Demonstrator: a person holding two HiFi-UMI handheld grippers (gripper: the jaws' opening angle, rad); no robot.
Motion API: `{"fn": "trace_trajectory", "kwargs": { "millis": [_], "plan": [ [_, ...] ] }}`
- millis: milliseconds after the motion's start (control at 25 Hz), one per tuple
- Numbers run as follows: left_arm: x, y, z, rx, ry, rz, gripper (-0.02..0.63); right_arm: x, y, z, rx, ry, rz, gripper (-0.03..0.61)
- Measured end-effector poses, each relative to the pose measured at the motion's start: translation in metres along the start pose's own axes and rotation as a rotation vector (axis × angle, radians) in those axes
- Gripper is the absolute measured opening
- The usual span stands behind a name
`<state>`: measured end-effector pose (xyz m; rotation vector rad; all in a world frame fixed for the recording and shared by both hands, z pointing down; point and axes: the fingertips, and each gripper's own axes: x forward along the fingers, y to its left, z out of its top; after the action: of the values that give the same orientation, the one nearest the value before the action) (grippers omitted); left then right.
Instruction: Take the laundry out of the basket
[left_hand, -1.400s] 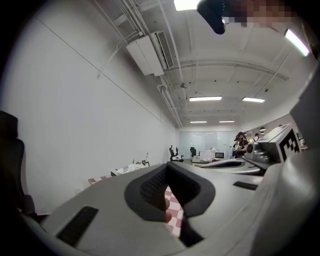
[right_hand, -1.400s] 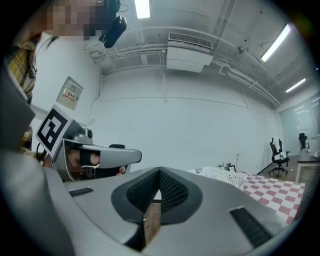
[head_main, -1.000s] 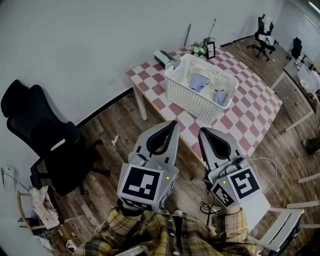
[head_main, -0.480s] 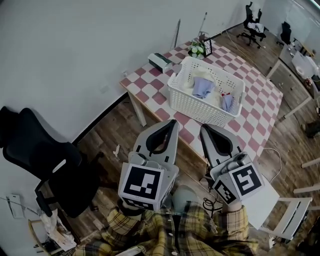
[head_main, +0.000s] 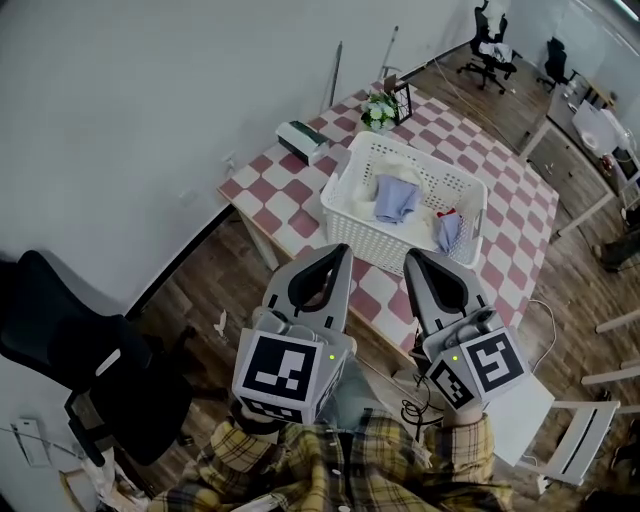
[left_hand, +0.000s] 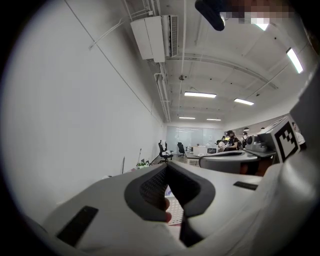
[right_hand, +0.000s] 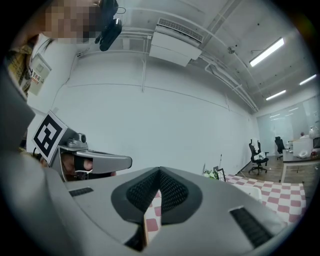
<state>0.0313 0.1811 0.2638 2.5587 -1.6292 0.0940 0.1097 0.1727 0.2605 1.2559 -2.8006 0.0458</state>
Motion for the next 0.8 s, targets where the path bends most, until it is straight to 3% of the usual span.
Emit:
{"fn": "trace_trajectory", "kwargs": {
  "millis": [440,800],
  "plan": [
    [0.136,0.040,0.012,0.026,0.019,-0.086,0.029,0.087,-0.100,0.002,0.019,0.019,-0.076,-0.003],
    [0.210,0.040,0.017,0.029,0.033,-0.145,0.029,0.097,-0.176,0.005,0.008,0.031,-0.169,-0.003]
  ]
}}
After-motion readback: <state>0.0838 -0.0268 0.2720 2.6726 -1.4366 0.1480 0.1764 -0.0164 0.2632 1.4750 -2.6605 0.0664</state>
